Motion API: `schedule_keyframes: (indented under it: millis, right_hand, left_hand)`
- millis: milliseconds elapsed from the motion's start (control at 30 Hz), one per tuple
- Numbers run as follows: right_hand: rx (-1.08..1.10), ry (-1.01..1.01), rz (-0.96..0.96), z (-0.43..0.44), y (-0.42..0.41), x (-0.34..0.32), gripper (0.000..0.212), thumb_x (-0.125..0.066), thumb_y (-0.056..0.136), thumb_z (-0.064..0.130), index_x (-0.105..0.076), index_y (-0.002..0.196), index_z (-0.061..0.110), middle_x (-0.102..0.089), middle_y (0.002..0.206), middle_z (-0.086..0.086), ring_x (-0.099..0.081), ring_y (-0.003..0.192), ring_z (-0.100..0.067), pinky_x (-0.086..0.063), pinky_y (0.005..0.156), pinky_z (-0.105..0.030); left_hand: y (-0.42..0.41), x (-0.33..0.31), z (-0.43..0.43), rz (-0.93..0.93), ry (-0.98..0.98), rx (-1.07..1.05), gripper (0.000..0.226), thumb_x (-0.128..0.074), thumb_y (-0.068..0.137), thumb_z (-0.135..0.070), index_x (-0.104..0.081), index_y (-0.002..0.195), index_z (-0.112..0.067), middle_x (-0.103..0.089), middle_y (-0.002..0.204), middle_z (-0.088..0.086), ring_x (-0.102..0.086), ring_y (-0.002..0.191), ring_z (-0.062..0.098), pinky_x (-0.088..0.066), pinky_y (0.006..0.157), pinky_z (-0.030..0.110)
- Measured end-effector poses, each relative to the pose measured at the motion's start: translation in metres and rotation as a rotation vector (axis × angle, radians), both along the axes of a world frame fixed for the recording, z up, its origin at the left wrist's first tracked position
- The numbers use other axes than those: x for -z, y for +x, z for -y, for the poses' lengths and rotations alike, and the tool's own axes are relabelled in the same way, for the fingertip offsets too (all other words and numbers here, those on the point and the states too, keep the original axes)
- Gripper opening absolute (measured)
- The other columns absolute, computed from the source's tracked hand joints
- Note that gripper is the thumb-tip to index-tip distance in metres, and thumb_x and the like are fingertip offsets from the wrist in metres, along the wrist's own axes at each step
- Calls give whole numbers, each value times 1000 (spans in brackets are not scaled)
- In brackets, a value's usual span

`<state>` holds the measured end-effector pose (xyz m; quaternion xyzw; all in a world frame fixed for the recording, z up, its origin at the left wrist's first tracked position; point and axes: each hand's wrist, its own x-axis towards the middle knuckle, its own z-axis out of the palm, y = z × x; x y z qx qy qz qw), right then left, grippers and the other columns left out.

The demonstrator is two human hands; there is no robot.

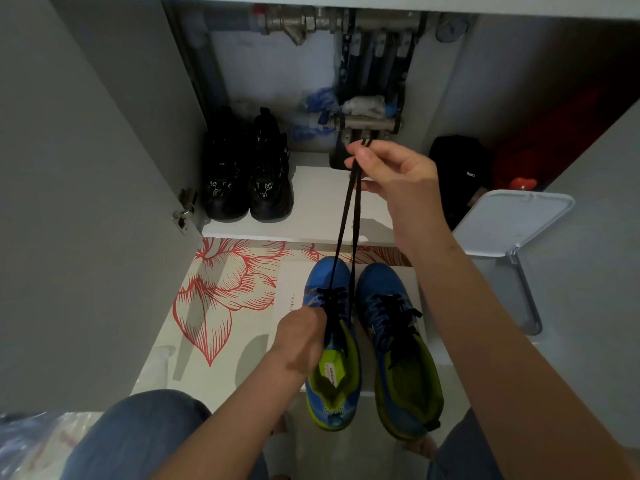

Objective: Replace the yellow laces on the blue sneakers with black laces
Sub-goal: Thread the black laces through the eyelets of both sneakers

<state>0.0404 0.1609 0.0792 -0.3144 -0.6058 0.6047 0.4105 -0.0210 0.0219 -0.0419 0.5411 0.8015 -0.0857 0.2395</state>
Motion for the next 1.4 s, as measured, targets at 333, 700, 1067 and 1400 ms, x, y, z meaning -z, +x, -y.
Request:
schedule_keyframes:
  millis: [333,700,1067,1400]
  right_hand:
    - [-12,1,14,-2,2,2,13,-57,92,9,-68,97,13,-69,87,-1,-66,83,-7,-56,74,-21]
    - [-25,14,33,0,0,2,13,-58,91,10,-68,97,14,-70,87,0,-67,87,-8,-58,76,-26]
    - [4,2,29,-6,-1,8,11,-61,90,11,-69,97,13,-70,87,-3,-66,83,-11,-57,71,-23]
    - [315,446,312,-12,-8,35,18,-63,88,18,-72,101,9,-64,91,-1,-59,79,-11,-53,74,-36]
  left_hand:
    - [-7,2,-4,127,15,-94,34,-55,93,-27,-55,119,-6,-61,115,13,-60,105,28,-47,82,31]
    - [-14,7,-4,182,140,-214,23,-45,95,-8,-61,110,0,-64,107,18,-64,96,33,-52,80,36]
    - [-28,-19,-19,520,432,-366,23,-55,93,-23,-69,83,-8,-64,74,-1,-61,71,15,-43,66,25]
    - [-6,-18,-34,1008,342,-502,31,-32,99,-2,-57,118,1,-47,69,-1,-42,61,5,-36,51,4]
